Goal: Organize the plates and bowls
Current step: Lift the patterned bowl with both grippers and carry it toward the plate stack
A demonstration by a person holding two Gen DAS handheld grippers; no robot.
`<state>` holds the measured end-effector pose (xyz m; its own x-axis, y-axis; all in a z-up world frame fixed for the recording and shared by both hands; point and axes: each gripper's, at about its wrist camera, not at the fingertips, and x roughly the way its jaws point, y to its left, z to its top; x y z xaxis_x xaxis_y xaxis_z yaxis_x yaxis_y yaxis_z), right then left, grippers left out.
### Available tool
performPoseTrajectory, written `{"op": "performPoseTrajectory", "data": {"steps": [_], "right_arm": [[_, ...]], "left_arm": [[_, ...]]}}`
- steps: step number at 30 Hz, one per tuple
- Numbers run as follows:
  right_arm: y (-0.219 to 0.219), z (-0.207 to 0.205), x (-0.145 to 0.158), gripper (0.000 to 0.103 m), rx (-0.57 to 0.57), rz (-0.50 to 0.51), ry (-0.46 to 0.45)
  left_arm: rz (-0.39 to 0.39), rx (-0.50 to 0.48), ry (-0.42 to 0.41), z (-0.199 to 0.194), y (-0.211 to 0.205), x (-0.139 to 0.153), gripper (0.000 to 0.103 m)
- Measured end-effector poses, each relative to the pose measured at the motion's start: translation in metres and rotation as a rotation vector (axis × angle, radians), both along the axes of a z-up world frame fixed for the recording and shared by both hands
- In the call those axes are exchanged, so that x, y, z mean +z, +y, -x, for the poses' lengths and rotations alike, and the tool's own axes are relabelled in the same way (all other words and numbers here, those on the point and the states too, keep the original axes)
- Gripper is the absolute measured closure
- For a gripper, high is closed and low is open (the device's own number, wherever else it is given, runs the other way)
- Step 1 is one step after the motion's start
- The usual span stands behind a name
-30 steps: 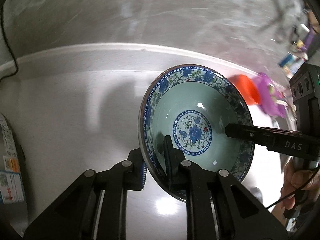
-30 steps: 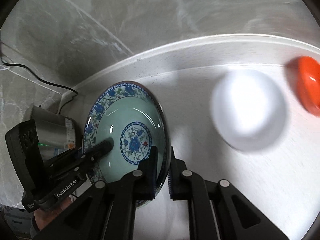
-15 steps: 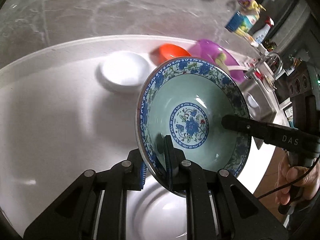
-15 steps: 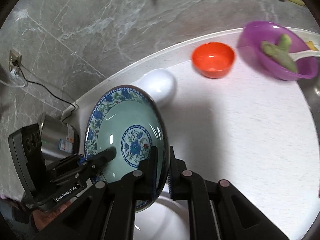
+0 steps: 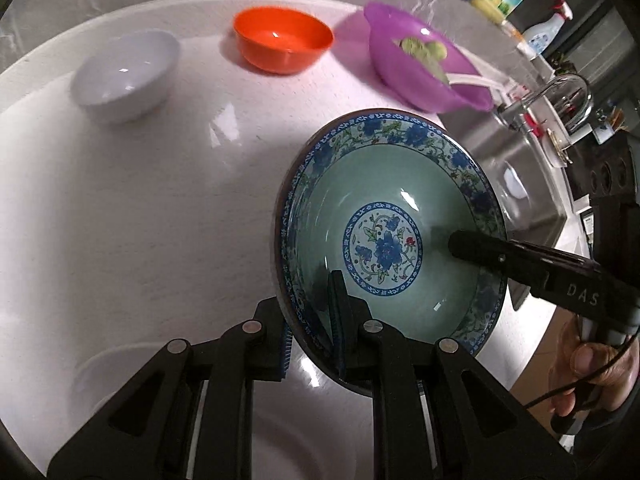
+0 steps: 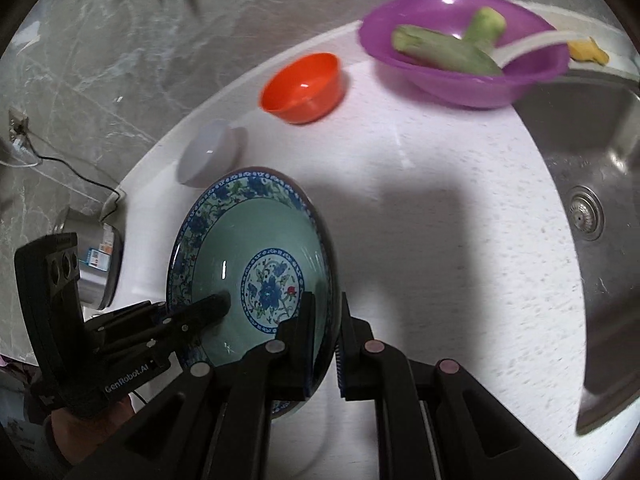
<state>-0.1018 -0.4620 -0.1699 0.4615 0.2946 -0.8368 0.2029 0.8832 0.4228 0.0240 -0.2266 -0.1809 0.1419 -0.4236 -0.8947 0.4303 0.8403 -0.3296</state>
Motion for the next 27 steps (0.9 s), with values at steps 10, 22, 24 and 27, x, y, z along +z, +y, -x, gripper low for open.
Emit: {"op": "performPoseTrajectory", "data": {"steps": [10,22,24,27], "right_arm": [[-0.030,-0.001,-0.031,0.092,-0.051,-0.030,0.054],[-0.030,-0.003,-0.041,0.088,-0.060,-0.013,0.073],[-0.030,0.000,-0.043,0.086,-0.064,-0.013,0.070],[-0.031,0.003,-0.040,0.064,-0.079,-0.015,0.055]], "left_arm": [[-0.032,-0.039,0.054,-0.022,-0.035,-0.039,0.088],[0.002,-0.033,0.056,-0.028,-0.040,-0.045,0.083],[0.019,-0.025,0.044,-0.025,-0.034,-0.040,0.067],[0.051,0.002,0.001,-0.020,-0.019,-0.022,0.028]]}}
